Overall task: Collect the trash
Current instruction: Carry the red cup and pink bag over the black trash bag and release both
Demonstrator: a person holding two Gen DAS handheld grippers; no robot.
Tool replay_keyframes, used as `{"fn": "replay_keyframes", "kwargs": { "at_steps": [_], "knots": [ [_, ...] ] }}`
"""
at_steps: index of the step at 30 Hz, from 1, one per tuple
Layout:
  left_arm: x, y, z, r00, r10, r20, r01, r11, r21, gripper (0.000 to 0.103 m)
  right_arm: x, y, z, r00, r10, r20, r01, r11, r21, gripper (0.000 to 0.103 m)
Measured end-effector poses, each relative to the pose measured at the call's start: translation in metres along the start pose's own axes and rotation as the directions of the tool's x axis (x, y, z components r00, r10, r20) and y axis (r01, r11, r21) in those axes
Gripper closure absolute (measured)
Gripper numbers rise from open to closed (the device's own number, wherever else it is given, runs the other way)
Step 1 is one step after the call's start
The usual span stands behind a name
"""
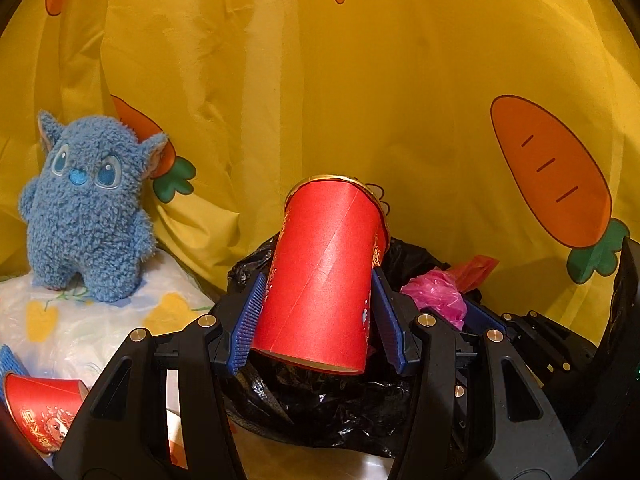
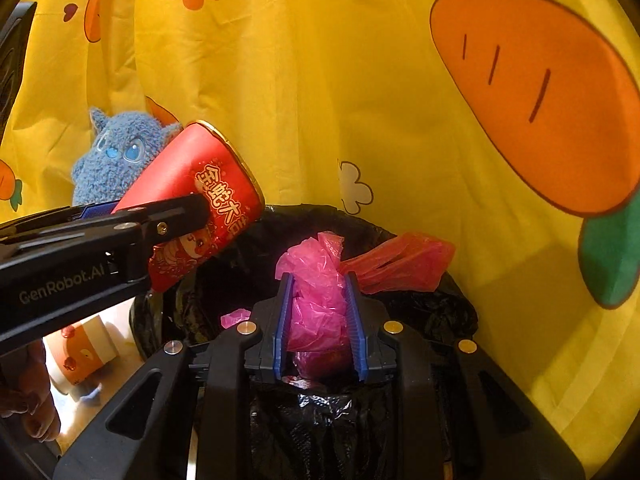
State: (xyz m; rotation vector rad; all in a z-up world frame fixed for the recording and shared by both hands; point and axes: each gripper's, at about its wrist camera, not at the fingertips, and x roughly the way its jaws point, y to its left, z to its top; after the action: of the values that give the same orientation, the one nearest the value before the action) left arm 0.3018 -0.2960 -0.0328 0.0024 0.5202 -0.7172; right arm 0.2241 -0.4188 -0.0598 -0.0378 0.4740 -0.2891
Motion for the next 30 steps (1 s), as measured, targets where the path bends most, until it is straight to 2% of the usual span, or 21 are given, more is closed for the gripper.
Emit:
{"fn": "replay_keyframes", "kwargs": {
  "at_steps": [10,17,28,30],
  "knots": [
    [0.020,-0.003,0.002,0.999,-0.032,-0.027,0.033,0.999,0.008,0.051,0.014,-0.006,-0.006,1.000,-0.007,-0.022,0.008,1.000,0.006,0.075],
    [0.032,-0.003,0.003,0.996,-0.067,-0.067,0.067,0.998,0.001,0.046,0.017,-0.011,-0.010,0.999,-0.020,-0.035,0.020,1.000,0.007,0.055],
    [0.030,0.008,0.003,0.993,-0.088,-0.078,0.086,0.996,-0.031,0.033,0.008,-0.006,-0.014,0.999,-0.042,-0.030,0.043,0.999,0.003,0.047],
    [0.026,0.008,0.003,0.995,-0.069,-0.066,0.068,0.997,-0.026,0.032,0.006,-0.006,-0.015,0.999,-0.044,-0.032,0.044,0.999,0.003,0.046]
  ]
}}
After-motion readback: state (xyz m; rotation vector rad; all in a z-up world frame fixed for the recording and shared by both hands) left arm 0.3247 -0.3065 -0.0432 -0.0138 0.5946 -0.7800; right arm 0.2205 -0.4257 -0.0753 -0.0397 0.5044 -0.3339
